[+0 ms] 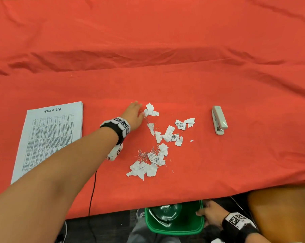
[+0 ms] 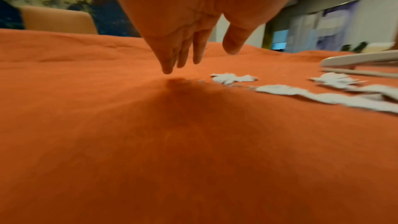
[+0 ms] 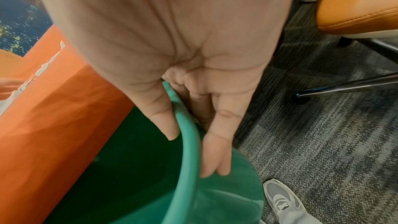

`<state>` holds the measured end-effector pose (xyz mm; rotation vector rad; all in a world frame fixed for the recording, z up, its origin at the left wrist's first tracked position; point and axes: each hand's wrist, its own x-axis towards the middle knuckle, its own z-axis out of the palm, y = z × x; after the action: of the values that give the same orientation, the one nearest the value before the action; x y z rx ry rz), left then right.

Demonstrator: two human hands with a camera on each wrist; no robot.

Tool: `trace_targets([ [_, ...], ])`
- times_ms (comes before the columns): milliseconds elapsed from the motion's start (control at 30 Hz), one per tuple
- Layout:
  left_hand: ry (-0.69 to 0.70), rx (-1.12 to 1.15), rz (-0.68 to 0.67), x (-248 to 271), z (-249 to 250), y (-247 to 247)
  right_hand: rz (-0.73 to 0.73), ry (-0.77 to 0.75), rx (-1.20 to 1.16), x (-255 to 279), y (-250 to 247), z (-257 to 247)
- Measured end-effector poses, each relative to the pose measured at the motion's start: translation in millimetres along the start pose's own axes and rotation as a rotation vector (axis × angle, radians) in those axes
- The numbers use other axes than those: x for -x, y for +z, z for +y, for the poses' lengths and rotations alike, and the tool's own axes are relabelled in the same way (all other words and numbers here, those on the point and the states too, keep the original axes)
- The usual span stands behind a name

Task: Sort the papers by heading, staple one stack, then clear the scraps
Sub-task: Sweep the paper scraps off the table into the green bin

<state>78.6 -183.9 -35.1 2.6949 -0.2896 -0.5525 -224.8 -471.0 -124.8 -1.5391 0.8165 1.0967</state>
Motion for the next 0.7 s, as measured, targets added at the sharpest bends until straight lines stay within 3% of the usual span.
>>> trace_targets([
  [100, -0.073, -0.031, -0.096, -7, -2, 9, 0.003, 0.007, -0.031, 1, -2, 3],
  [200, 0.096, -0.04, -0.193, 24, 15, 25, -0.006, 0.032, -0.068, 0, -4, 6],
  [367, 0.367, -0.048, -0.467, 100, 35, 47, 0.002, 0.037, -0.032, -6, -9, 10],
  [433, 0.344, -0.003, -0.404, 104, 36, 39, -0.005, 0.045, -0.035, -7, -10, 10],
  [567, 0.188, 0.034, -0.069, 58, 41, 8, -0.001, 0.045, -0.041, -2, -9, 5],
  [700, 0.124, -0.044, -0.04, -8, 36, -2, 0.005, 0.047, -0.083, -3, -9, 8],
])
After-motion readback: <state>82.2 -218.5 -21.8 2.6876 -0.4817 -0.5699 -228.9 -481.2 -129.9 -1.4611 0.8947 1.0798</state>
